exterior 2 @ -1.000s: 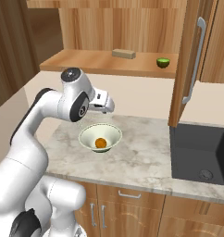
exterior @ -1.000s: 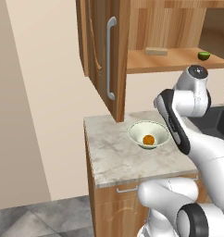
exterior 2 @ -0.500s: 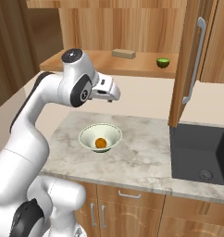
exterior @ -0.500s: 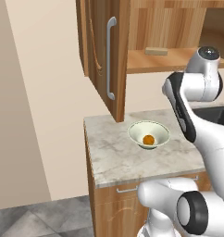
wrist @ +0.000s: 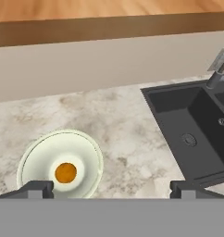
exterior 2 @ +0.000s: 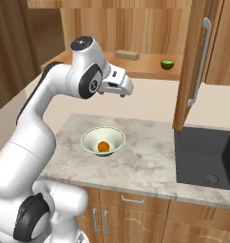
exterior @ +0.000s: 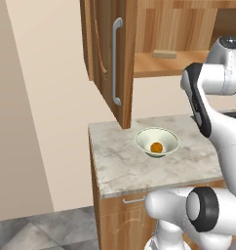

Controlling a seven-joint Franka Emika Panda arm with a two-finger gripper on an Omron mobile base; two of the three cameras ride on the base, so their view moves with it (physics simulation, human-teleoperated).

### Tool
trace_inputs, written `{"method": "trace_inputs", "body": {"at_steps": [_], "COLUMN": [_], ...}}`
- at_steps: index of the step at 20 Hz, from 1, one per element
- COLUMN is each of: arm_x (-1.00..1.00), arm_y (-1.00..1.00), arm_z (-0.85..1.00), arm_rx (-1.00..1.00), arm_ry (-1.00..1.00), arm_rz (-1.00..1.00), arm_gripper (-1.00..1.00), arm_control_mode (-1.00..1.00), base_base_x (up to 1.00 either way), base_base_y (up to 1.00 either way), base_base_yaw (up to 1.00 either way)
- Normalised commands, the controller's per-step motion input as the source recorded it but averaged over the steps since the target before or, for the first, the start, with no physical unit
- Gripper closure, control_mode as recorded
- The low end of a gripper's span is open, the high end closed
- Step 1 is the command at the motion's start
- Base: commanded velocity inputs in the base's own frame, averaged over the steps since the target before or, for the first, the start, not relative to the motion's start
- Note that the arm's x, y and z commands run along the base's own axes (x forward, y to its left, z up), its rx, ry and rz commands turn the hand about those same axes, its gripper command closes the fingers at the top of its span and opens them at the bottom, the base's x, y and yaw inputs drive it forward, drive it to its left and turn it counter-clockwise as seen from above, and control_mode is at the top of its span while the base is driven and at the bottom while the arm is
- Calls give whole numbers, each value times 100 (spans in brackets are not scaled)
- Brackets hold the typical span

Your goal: Open the cabinet. Pick the orange and kiwi from the cabinet and place them into the bowl. Then close the cabinet.

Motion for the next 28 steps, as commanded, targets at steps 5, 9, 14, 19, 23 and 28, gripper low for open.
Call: {"method": "trace_inputs", "body": {"at_steps": [5,9,14,19,23,28], "arm_x": [0,0,0,8,10,15], "arm_y": [-29,-21,-12,-14,-19,-19], "arm_z": [0,0,15,29,31,17], "arm_rx": [0,0,0,0,0,0], "arm_ry": [-12,-16,-9,0,0,0], "arm_rz": [-4,-2,0,-1,-5,-5], "arm_gripper": [-100,-100,-100,-100,-100,-100], "arm_control_mode": [-100,-100,-100,-100,-100,-100], "base_base_x": [0,0,0,0,0,0], "base_base_y": [0,0,0,0,0,0], "base_base_yaw": [0,0,0,0,0,0]}}
